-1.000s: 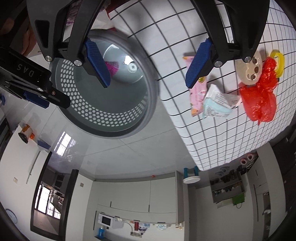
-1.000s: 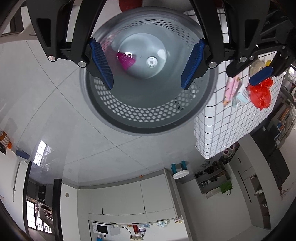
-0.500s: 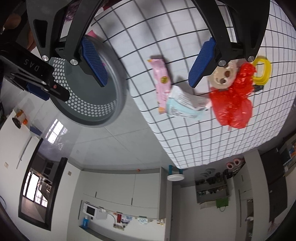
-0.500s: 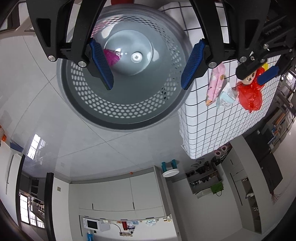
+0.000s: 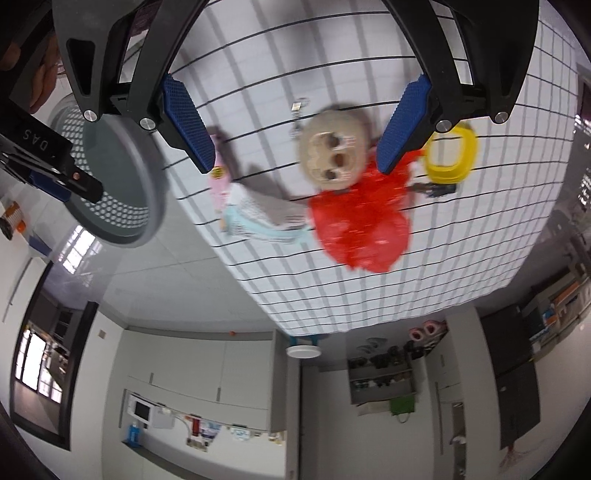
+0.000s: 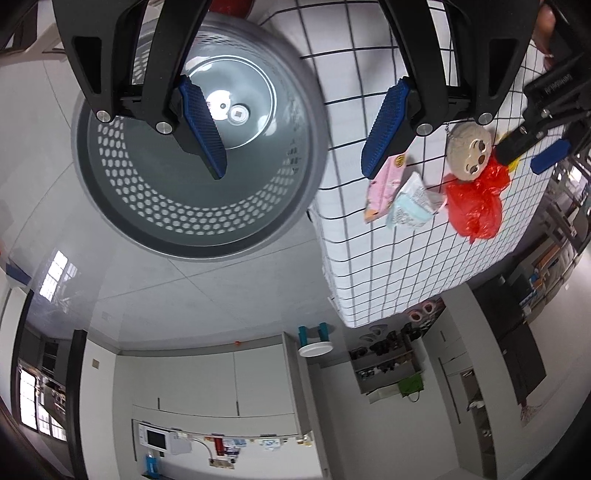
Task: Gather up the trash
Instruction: 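Withdraw both tools from the basket back toward the table, then grasp the pink snack wrapper with the right tool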
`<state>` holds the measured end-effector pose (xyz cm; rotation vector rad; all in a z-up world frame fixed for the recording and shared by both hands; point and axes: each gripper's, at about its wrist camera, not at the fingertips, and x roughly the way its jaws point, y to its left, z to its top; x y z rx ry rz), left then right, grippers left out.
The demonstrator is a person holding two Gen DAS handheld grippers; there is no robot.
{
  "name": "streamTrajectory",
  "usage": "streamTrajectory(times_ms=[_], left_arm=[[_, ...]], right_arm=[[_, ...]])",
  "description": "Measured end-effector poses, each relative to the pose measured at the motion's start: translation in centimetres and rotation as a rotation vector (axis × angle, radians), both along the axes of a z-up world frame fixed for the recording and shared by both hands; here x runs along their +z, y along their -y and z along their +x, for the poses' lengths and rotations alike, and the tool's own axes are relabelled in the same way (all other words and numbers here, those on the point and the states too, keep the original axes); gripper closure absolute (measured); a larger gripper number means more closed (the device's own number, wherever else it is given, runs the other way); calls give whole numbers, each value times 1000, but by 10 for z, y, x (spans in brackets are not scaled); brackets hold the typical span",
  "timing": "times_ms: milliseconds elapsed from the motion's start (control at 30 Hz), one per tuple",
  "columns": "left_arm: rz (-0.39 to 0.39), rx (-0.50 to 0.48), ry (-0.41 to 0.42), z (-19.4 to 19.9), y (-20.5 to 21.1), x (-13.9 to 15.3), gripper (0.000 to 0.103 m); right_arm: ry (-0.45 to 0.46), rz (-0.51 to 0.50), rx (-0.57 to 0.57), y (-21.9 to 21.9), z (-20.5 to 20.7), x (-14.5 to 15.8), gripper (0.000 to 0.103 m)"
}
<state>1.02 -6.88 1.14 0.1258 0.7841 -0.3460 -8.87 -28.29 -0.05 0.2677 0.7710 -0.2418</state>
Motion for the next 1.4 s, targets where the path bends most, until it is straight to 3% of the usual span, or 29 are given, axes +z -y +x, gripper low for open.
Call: streamTrajectory(times_ms=[367,667,1033,1200,1400], left_arm=[[2,137,-14,20,-75,-8,16],[4,238,-20,33,-114,-21,16],[14,209,-39,31,-99,-31,16],[25,181,-51,28,-87,-36,16],[38,163,-60,28,-77,-40,16]], right_arm=[[-21,-15,59,-26,14,-4,31],[-95,-73,149,-53,35,-19,31],[-196,-73,211,-69,71,-50,31],[-216,-129,225,-77,87,-59,31],[-287,-58,228,-72,101,-75,31]])
